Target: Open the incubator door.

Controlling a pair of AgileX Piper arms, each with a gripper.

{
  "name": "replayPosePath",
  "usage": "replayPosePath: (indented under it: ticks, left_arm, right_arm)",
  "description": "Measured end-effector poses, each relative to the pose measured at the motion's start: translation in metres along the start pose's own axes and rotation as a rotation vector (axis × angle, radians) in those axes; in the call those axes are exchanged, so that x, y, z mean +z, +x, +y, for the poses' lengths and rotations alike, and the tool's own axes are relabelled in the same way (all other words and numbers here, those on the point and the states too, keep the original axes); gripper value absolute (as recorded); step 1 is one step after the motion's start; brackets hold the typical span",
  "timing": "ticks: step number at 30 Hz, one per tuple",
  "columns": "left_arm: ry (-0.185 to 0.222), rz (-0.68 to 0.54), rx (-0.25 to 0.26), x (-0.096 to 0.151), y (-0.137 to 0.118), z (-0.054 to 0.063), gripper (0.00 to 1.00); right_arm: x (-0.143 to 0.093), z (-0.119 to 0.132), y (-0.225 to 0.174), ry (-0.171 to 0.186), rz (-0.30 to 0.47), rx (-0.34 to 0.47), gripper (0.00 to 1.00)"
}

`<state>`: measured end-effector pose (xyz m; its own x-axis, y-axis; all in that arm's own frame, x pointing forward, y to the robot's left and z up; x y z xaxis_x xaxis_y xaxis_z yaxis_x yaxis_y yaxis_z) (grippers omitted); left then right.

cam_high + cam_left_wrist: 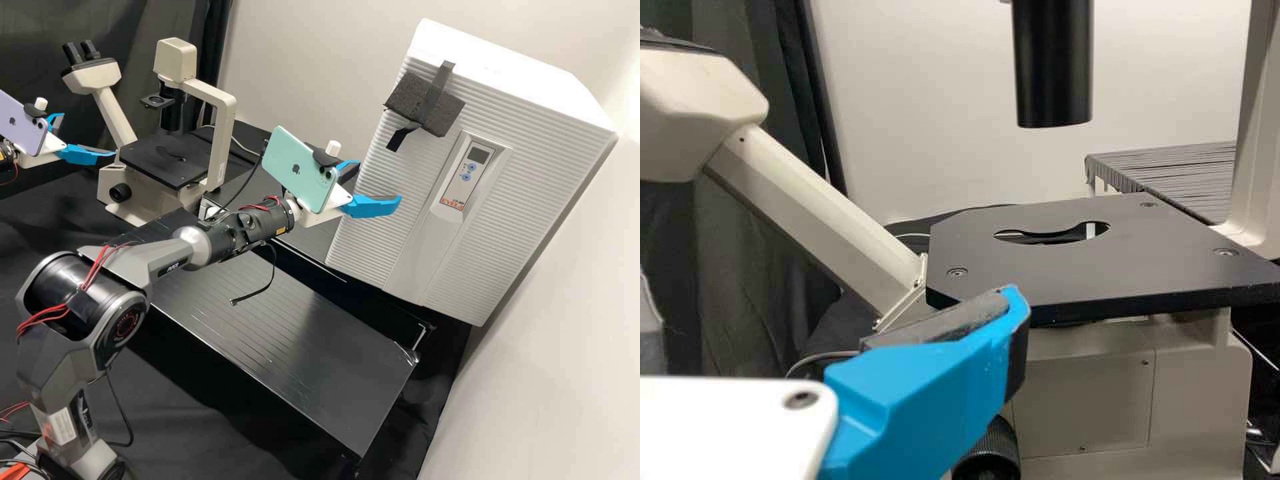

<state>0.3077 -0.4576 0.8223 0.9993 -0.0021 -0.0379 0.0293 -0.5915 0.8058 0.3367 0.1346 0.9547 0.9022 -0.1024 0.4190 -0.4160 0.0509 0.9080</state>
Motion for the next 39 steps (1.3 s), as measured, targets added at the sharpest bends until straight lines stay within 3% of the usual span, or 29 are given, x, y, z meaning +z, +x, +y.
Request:
replayPosePath:
  ticks: [39]
  left_arm:
    - [0.000, 0.000, 0.000, 0.0000, 0.0000, 0.0000, 1.00]
  right_arm:
    - [0.0025, -0.0024, 0.0013, -0.006, -0.002, -0.042, 0.00]
